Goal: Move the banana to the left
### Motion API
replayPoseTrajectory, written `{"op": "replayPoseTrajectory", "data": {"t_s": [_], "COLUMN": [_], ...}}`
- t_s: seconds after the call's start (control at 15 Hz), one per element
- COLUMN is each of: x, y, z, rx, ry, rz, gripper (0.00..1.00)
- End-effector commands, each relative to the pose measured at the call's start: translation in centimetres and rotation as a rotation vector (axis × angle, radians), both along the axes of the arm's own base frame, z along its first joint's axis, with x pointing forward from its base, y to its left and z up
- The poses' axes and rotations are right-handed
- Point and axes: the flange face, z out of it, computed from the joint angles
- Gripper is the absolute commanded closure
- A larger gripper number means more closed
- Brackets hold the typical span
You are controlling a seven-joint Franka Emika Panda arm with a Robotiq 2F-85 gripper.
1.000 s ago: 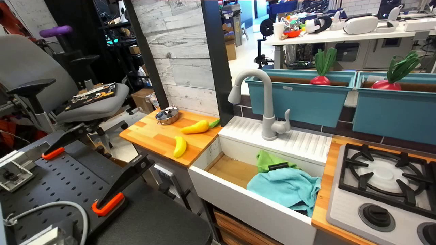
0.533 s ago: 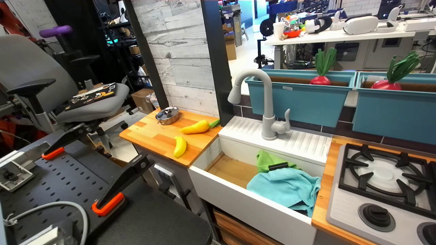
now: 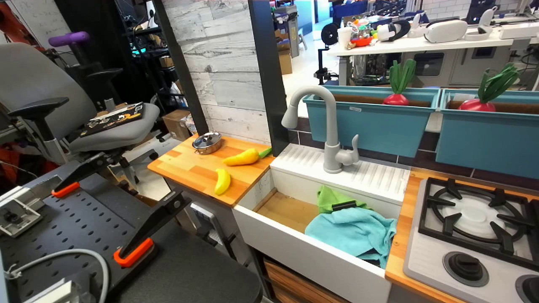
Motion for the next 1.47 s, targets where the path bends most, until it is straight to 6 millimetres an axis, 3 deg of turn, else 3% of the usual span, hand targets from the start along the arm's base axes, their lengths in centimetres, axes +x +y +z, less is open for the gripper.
{"op": "replayPoseTrajectory", "data": {"t_s": [0.0, 0.2, 0.6, 1.0, 1.4], "x": [3.3, 6.1, 11.0, 14.5, 16.8], "y": [1.9, 4.1, 8.0, 8.9, 10.7], "z": [-2.4, -4.8, -13.2, -22.1, -29.7], "rx": [-0.009, -0.026, -0.066, -0.096, -0.09], "ry": [-0.001, 0.001, 0.073, 0.128, 0.195], "rz": [-0.004, 0.0, 0.062, 0.086, 0.162], "gripper": [0.0, 0.0, 0.0, 0.0, 0.0]}}
